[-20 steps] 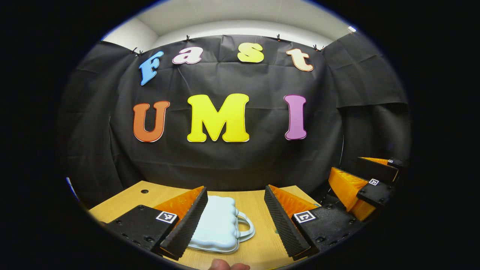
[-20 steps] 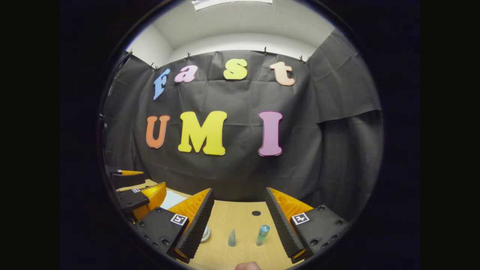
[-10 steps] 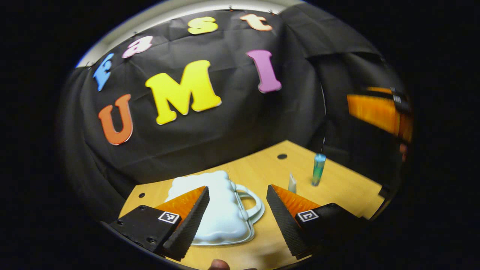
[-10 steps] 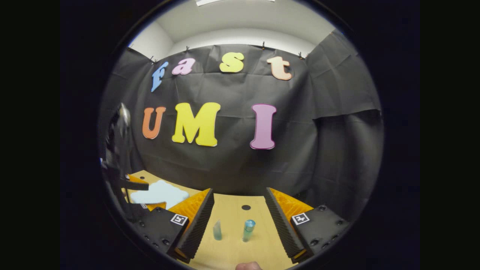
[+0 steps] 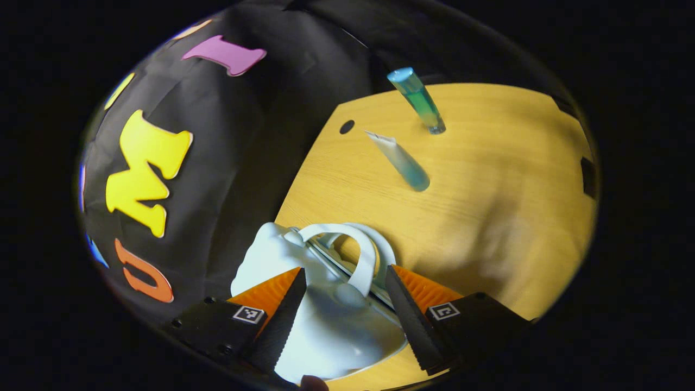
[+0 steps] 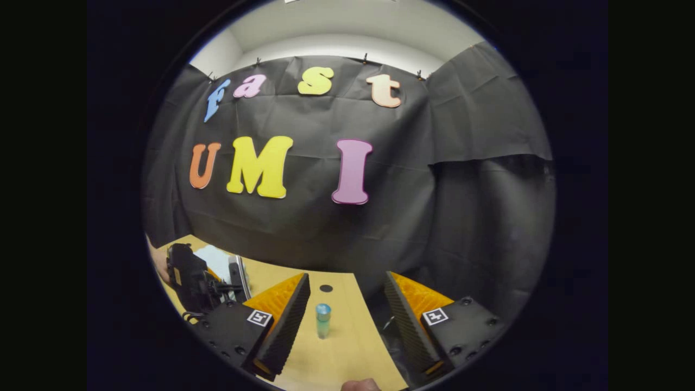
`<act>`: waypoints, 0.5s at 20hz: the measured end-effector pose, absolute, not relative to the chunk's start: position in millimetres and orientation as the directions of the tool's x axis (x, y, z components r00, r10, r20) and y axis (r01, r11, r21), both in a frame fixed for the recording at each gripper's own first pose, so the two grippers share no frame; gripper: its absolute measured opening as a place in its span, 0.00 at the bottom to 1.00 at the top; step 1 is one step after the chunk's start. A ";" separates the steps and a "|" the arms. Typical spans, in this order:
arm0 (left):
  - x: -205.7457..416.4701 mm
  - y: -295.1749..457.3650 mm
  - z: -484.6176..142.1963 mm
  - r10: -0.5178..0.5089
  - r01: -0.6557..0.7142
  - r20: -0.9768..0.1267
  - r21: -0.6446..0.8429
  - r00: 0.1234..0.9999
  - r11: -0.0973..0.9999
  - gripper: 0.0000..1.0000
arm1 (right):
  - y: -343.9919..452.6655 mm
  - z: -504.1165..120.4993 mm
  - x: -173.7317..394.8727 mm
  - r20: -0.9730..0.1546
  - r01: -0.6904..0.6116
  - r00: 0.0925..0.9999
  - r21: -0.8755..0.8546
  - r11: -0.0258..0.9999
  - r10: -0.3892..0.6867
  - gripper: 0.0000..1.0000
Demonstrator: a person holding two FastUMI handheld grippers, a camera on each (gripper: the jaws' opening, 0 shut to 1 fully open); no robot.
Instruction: First open the suitcase, pack the skin care products into it, and then close the suitcase.
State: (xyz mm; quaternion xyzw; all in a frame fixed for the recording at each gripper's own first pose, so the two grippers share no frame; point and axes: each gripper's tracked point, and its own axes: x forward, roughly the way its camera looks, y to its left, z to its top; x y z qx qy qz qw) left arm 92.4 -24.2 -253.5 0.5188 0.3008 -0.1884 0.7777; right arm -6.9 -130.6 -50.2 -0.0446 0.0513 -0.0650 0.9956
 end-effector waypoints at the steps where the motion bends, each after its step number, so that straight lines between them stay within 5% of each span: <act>1: 97.9 -22.2 -260.1 0.037 0.621 -0.673 0.701 0.739 0.350 0.94 | -133.9 -48.0 -9.1 -0.089 0.129 0.986 -0.107 0.986 -0.139 0.81; 10: 113.8 -18.2 -296.0 0.151 0.691 -0.725 0.687 0.672 0.224 0.71 | -130.4 -56.1 -9.6 -0.086 0.105 0.989 -0.131 0.986 -0.117 0.82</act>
